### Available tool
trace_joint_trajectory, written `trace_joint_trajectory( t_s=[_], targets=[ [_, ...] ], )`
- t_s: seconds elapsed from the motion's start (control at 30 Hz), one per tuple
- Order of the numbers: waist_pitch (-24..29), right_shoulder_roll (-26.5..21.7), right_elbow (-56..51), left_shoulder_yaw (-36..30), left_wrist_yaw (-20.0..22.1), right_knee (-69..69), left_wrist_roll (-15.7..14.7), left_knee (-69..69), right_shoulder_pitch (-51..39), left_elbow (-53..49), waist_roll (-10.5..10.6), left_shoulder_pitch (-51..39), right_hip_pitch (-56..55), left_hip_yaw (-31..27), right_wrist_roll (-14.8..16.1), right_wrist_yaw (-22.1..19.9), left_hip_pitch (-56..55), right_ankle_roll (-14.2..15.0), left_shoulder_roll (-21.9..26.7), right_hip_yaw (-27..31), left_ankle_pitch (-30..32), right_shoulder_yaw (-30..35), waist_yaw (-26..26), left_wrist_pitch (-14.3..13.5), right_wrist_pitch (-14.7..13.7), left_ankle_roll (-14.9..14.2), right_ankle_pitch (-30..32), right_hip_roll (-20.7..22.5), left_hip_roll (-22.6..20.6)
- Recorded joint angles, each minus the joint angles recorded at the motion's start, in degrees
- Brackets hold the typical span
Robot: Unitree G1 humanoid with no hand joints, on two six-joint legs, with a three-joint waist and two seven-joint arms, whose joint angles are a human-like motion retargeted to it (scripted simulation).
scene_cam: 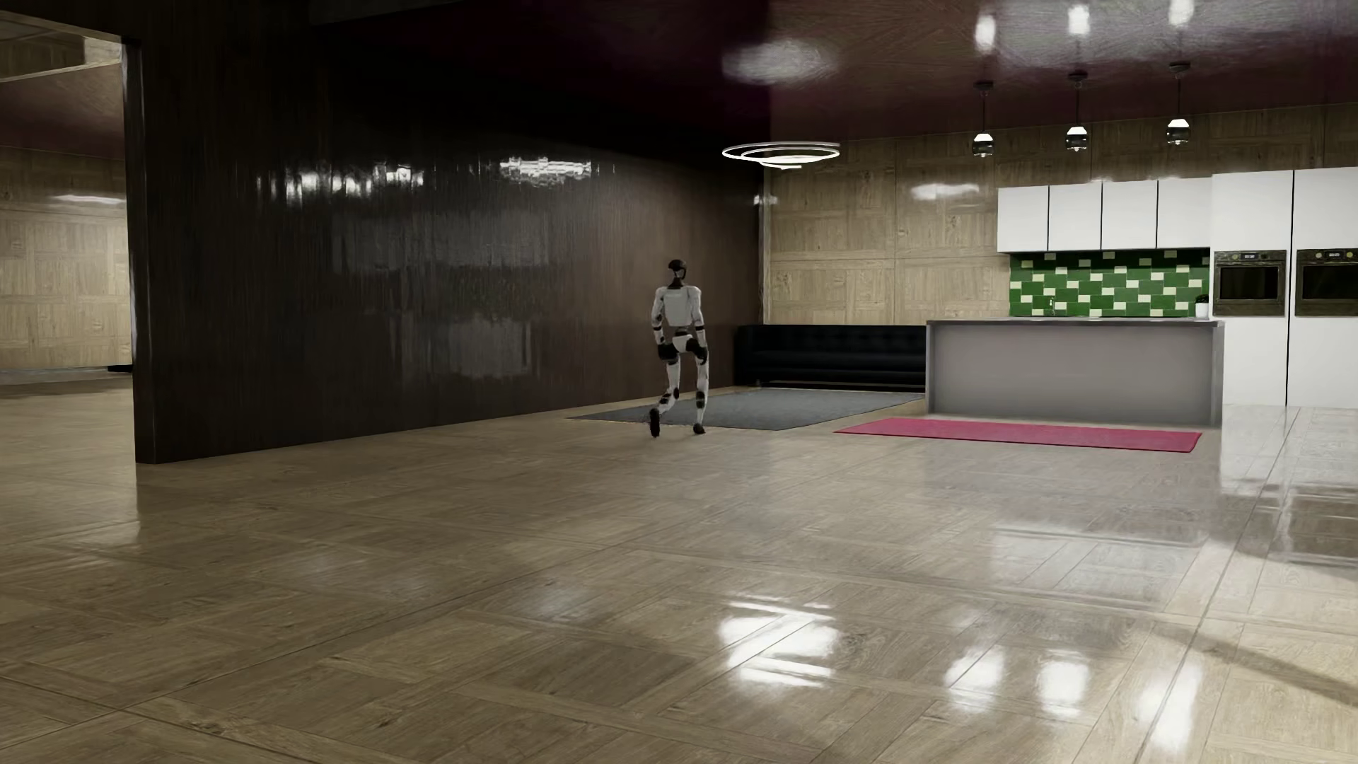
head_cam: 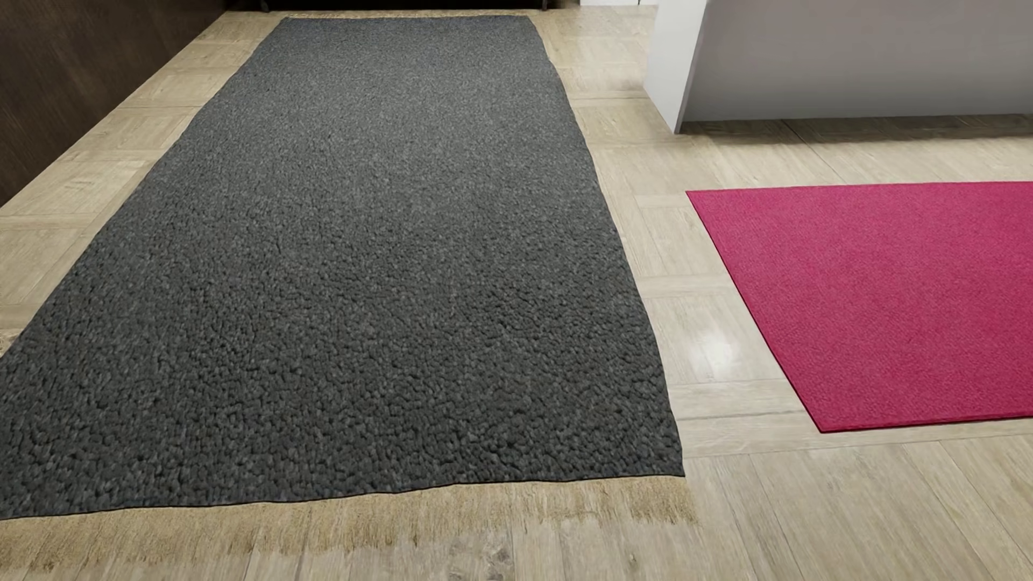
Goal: Walk forward
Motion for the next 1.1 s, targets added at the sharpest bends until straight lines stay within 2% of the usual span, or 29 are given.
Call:
trace_joint_trajectory(
  t_s=[0.07,0.1,0.13,0.2,0.27,0.3,0.33,0.37,0.4,0.43,0.47,0.53,0.57,0.63,0.67,0.7,0.8,0.83,0.87,0.9,0.93,0.97,1.0,1.03,1.07,1.1],
  targets=[
    [1.1,-0.5,-2.5,-2.6,0.0,-1.7,0.0,12.8,-1.3,2.3,-0.7,1.1,9.3,0.0,0.0,0.0,-9.8,0.0,-0.4,0.0,-20.1,-2.7,3.5,0.0,0.0,0.0,-6.4,0.6,-0.6],
    [1.4,-1.0,-3.1,-3.5,0.0,-3.0,0.0,14.2,-2.6,3.8,-1.2,1.8,14.0,0.0,0.0,0.0,-14.4,0.0,-0.7,0.0,-23.7,-3.5,6.0,0.0,0.0,0.0,-10.1,0.3,-1.0],
    [1.3,-1.6,-4.4,-4.5,0.0,-4.0,0.0,12.3,-3.2,5.1,-1.9,2.9,18.2,0.0,0.0,0.0,-18.3,0.0,-0.9,0.0,-24.5,-4.4,9.1,0.0,0.0,0.0,-13.9,-0.6,-1.5],
    [1.6,-3.2,-7.5,-4.3,0.0,-7.8,0.0,-1.0,-5.8,5.3,-3.1,5.1,27.2,0.0,0.0,0.0,-23.6,0.0,-0.9,0.0,-22.9,-5.6,14.4,0.0,0.0,0.0,-21.6,-2.9,-1.6],
    [0.9,-4.5,-10.8,-2.4,0.0,-8.9,0.0,-22.8,-8.6,3.5,-3.8,7.6,32.4,0.0,0.0,0.0,-25.8,0.0,-1.0,0.0,-17.2,-7.1,17.9,0.0,0.0,0.0,-27.9,-4.4,-1.1],
    [-0.2,-5.0,-11.7,-2.8,0.0,-8.9,0.0,-30.7,-10.2,4.3,-3.9,8.3,33.8,0.0,0.0,0.0,-25.8,0.0,-1.0,0.0,-17.9,-8.1,19.4,0.0,0.0,0.0,-29.8,-4.8,-0.7],
    [-0.7,-5.2,-12.4,-3.1,0.0,-8.6,0.0,-53.3,-11.8,4.9,-4.3,9.1,35.5,0.0,0.0,0.0,-24.5,0.0,-1.1,0.0,-10.7,-9.4,20.5,0.0,0.0,0.0,-30.4,-6.1,-0.7],
    [-1.1,-5.0,-12.3,-3.1,0.0,-8.2,0.0,-39.2,-13.0,6.0,-4.6,9.4,36.2,0.0,0.0,0.0,-26.4,0.0,-1.2,0.0,-15.1,-10.8,21.0,0.0,0.0,0.0,-28.5,-6.7,-0.7],
    [-0.9,-4.8,-12.0,-4.5,0.0,-7.2,0.0,-34.7,-13.7,7.9,-5.2,9.8,38.0,0.0,0.0,0.0,-27.5,0.0,-1.4,0.0,-15.1,-11.6,21.3,0.0,0.0,0.0,-24.8,-8.0,-1.5],
    [-1.1,-4.3,-11.5,-6.7,0.0,-4.2,0.0,-30.7,-13.4,10.8,-5.8,9.4,37.9,0.0,0.0,0.0,-28.7,0.0,-1.7,0.0,-12.9,-12.2,21.0,0.0,0.0,0.0,-17.4,-8.2,-2.3],
    [-0.9,-3.3,-10.8,-7.7,0.0,2.1,0.0,-26.7,-12.2,12.3,-6.6,9.5,37.7,0.0,0.0,0.0,-27.6,0.0,-1.8,0.0,-13.8,-12.7,21.2,0.0,0.0,0.0,-7.6,-8.9,-3.0],
    [-1.5,-3.0,-10.1,-6.7,0.0,19.2,0.0,-22.8,-10.7,11.0,-6.5,9.6,28.3,0.0,0.0,0.0,-24.7,0.0,-2.1,0.0,-20.6,-9.6,20.8,0.0,0.0,0.0,9.5,-10.4,-5.0],
    [-0.8,-3.4,-10.3,-7.2,0.0,29.4,0.0,-22.5,-10.3,9.8,-6.1,9.0,21.5,0.0,0.0,0.0,-21.8,0.0,-2.4,0.0,-24.1,-6.9,19.6,0.0,0.0,0.0,14.8,-10.8,-6.6],
    [0.6,-2.4,-9.1,-7.3,0.0,40.9,0.0,-24.8,-9.2,7.2,-5.2,7.0,12.4,0.0,0.0,0.0,-13.6,0.0,-1.9,0.0,-27.3,-5.7,15.7,0.0,0.0,0.0,5.6,-10.5,-7.9],
    [1.1,-1.8,-8.5,-7.1,0.0,41.0,0.0,-26.9,-8.3,6.3,-4.4,5.4,8.4,0.0,0.0,0.0,-9.5,0.0,-1.5,0.0,-27.7,-5.6,12.4,0.0,0.0,0.0,1.6,-9.8,-7.7],
    [1.3,-1.2,-8.1,-6.3,0.0,37.5,0.0,-29.3,-7.2,5.6,-3.9,3.5,4.4,0.0,0.0,0.0,-5.4,0.0,-1.0,0.0,-28.4,-4.8,9.3,0.0,0.0,0.0,0.2,-9.5,-7.4],
    [2.3,-1.6,-11.4,-1.9,0.0,13.7,0.0,-33.6,-2.7,-0.9,-2.8,-0.4,-2.9,0.0,0.0,0.0,4.2,0.0,0.7,0.0,-32.5,-3.0,1.8,0.0,0.0,0.0,12.5,-9.2,-6.3],
    [2.2,-1.5,-12.0,-0.9,0.0,3.7,0.0,-34.2,-1.5,-3.3,-3.2,-1.6,-3.8,0.0,0.0,0.0,6.4,0.0,1.5,0.0,-34.1,-1.9,0.1,0.0,0.0,0.0,11.8,-9.3,-6.1],
    [1.8,-0.9,-12.1,0.5,0.0,-5.3,0.0,-34.7,-0.6,-5.1,-3.5,-2.8,-3.1,0.0,0.0,0.0,8.8,0.0,2.1,0.0,-35.6,-2.3,-0.7,0.0,0.0,0.0,0.4,-8.8,-6.0],
    [1.5,-0.5,-11.2,1.3,0.0,-8.2,0.0,-35.1,0.3,-6.1,-3.8,-3.8,-1.9,0.0,0.0,0.0,11.6,0.0,2.5,0.0,-36.8,-1.2,-1.8,0.0,0.0,0.0,-15.5,-8.7,-5.5],
    [1.2,-0.1,-10.6,2.6,0.0,-7.9,0.0,-34.2,0.7,-6.8,-3.8,-4.2,-2.1,0.0,0.0,0.0,13.1,0.0,2.6,0.0,-36.6,-1.0,-3.0,0.0,0.0,0.0,-20.0,-8.6,-4.8],
    [0.9,0.1,-9.6,2.8,0.0,-7.7,0.0,-32.3,1.2,-6.5,-3.3,-4.7,-4.4,0.0,0.0,0.0,14.1,0.0,2.6,0.0,-34.3,0.0,-2.7,0.0,0.0,0.0,-14.2,-7.5,-4.1],
    [0.5,0.3,-8.0,4.1,0.0,-6.4,0.0,-29.9,1.4,-6.1,-3.0,-4.1,-4.4,0.0,0.0,0.0,14.8,0.0,2.2,0.0,-30.0,0.8,-2.7,0.0,0.0,0.0,-4.5,-5.6,-3.1],
    [-0.3,0.6,-5.6,4.3,0.0,-4.4,0.0,-26.4,1.4,-4.3,-2.4,-2.7,-4.7,0.0,0.0,0.0,15.2,0.0,1.5,0.0,-21.6,0.9,-2.2,0.0,0.0,0.0,1.8,-4.1,-2.4],
    [-1.6,0.6,-3.8,5.1,0.0,-1.3,0.0,-19.1,1.7,-1.4,-1.8,-0.8,-4.3,0.0,0.0,0.0,12.1,0.0,0.5,0.0,-10.3,0.6,-1.7,0.0,0.0,0.0,4.4,-2.6,-0.7],
    [-1.6,1.0,-2.6,4.1,0.0,0.2,0.0,-10.7,1.2,0.9,-2.0,0.1,-2.0,0.0,0.0,0.0,7.7,0.0,0.1,0.0,-2.1,-0.1,-1.0,0.0,0.0,0.0,2.7,-1.6,0.4]
  ],
)
